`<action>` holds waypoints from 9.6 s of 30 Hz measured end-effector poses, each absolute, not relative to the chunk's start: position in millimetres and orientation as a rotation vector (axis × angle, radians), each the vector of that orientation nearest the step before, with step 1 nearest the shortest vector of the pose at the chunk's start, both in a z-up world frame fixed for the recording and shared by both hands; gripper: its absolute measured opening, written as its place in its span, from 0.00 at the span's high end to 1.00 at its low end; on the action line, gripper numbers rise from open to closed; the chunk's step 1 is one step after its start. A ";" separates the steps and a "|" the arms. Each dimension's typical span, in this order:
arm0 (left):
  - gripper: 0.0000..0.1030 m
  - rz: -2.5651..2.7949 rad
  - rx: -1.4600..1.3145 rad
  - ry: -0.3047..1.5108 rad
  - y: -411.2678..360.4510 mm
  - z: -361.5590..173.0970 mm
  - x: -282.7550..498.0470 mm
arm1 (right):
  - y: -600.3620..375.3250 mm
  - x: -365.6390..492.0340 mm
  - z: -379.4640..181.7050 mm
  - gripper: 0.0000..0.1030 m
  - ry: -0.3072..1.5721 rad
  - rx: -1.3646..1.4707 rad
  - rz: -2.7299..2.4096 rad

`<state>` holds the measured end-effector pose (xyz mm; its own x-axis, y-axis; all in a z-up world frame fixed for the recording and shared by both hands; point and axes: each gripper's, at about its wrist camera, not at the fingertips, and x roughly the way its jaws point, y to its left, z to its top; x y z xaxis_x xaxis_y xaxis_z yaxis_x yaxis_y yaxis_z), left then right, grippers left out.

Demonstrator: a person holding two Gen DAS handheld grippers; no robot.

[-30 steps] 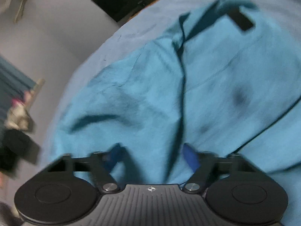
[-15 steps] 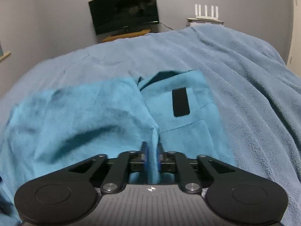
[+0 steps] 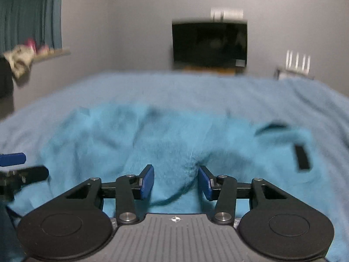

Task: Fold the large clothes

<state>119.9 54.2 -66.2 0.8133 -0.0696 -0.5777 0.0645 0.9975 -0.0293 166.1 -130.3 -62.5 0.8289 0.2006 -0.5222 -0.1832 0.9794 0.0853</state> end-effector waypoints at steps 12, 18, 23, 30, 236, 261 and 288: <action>0.00 -0.076 -0.019 0.656 66.3 -86.4 125.7 | -191.4 93.5 -33.4 0.47 0.567 0.150 0.162; 0.00 -0.002 -0.021 0.596 64.3 -61.3 98.5 | -263.2 14.8 3.9 0.36 0.561 0.169 0.038; 0.00 0.003 -0.058 0.451 74.3 -5.2 49.2 | -302.9 -61.5 20.7 0.31 0.582 0.125 -0.034; 0.00 -0.097 -0.053 0.447 83.9 71.8 -19.2 | -321.2 -129.1 25.0 0.31 0.622 0.034 0.032; 0.07 -0.166 0.161 0.392 -54.6 -52.9 163.1 | -320.6 32.1 -120.2 0.11 0.680 0.699 -0.195; 0.05 -0.196 0.168 0.563 -63.3 -93.0 197.0 | -370.1 27.8 -155.8 0.49 0.344 1.106 -0.067; 0.08 -0.102 0.264 0.516 -37.2 -36.0 119.8 | -208.9 -7.1 -32.6 0.90 0.131 0.061 0.259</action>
